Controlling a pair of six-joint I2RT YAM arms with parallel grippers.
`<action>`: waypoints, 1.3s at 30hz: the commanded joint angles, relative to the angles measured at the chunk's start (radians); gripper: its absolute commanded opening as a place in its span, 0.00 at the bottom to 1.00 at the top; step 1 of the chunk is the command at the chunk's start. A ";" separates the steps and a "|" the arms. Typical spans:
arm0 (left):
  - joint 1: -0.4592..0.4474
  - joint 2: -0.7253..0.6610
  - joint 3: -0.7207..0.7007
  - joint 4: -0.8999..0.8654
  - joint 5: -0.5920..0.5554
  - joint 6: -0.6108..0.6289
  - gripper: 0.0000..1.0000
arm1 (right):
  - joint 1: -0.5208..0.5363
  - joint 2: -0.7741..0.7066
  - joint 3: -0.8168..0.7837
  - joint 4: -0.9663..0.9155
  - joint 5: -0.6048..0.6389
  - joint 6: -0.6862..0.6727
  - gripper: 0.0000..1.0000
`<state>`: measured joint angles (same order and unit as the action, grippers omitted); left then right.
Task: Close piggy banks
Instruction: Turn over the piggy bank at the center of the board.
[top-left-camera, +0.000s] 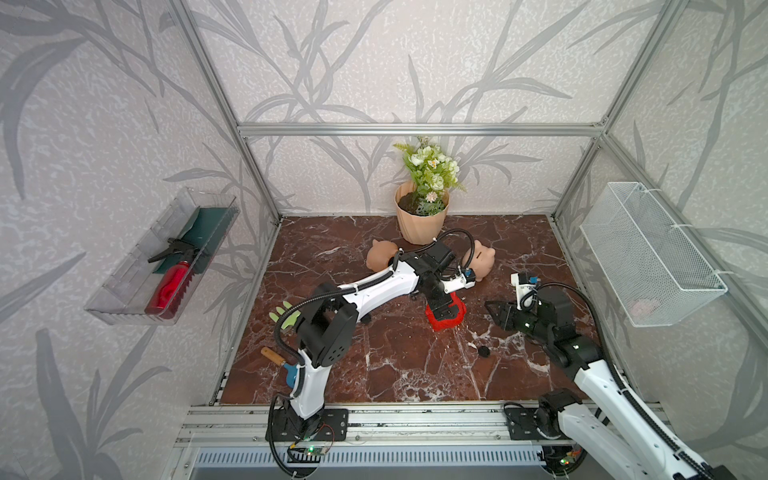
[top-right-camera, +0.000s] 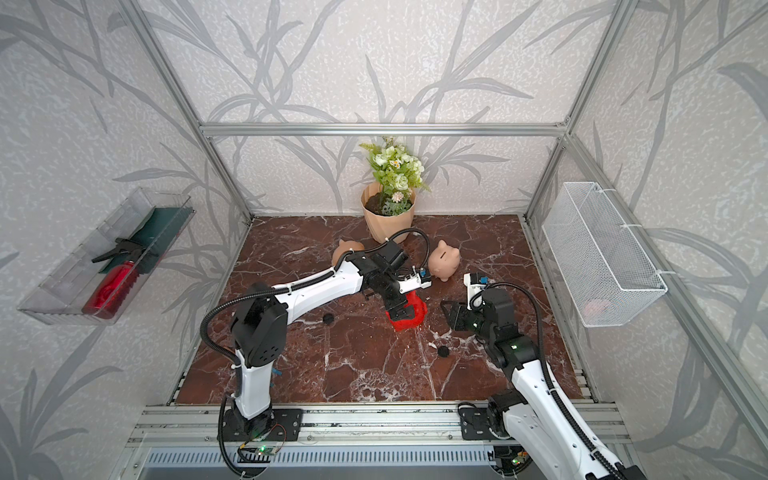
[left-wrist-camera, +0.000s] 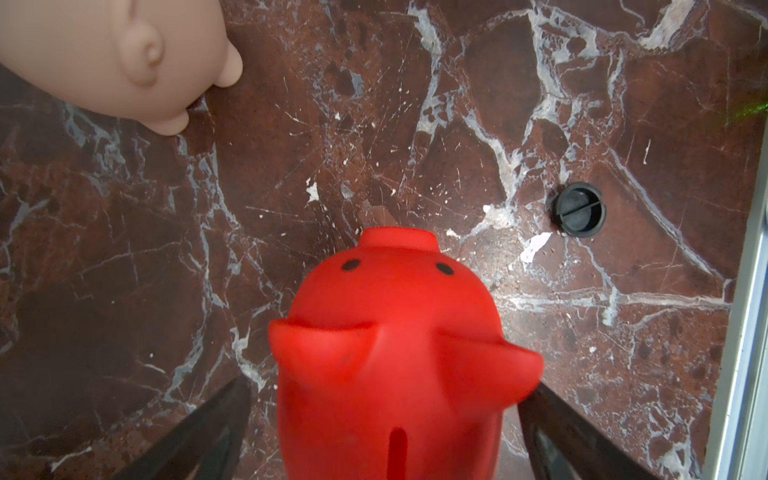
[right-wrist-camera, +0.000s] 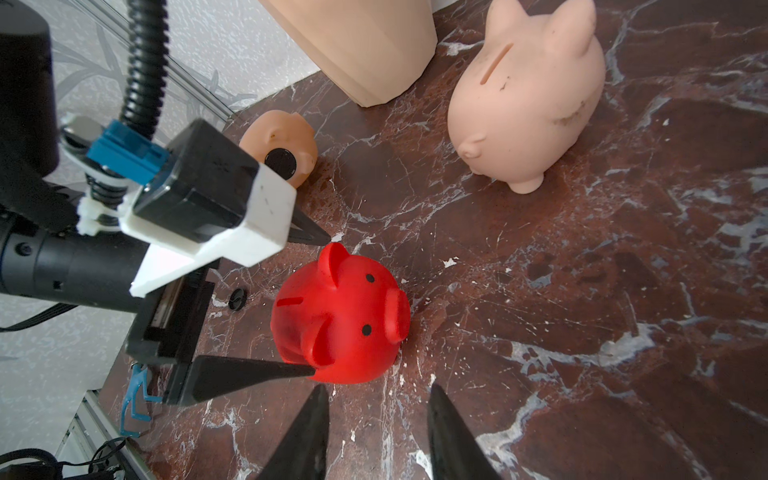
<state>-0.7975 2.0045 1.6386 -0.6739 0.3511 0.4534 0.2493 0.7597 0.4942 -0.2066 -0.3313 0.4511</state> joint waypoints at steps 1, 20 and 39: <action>-0.003 0.020 0.047 0.010 0.046 0.028 0.99 | -0.007 0.000 0.000 -0.002 -0.004 -0.009 0.40; -0.004 0.076 0.097 0.000 0.031 -0.057 0.92 | -0.013 0.023 0.005 0.016 -0.021 -0.001 0.40; 0.120 0.031 0.040 0.024 0.166 -0.340 0.77 | -0.016 0.037 0.002 0.033 -0.037 0.012 0.40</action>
<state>-0.7094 2.0693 1.7084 -0.6563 0.4526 0.1921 0.2382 0.7925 0.4942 -0.1944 -0.3500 0.4576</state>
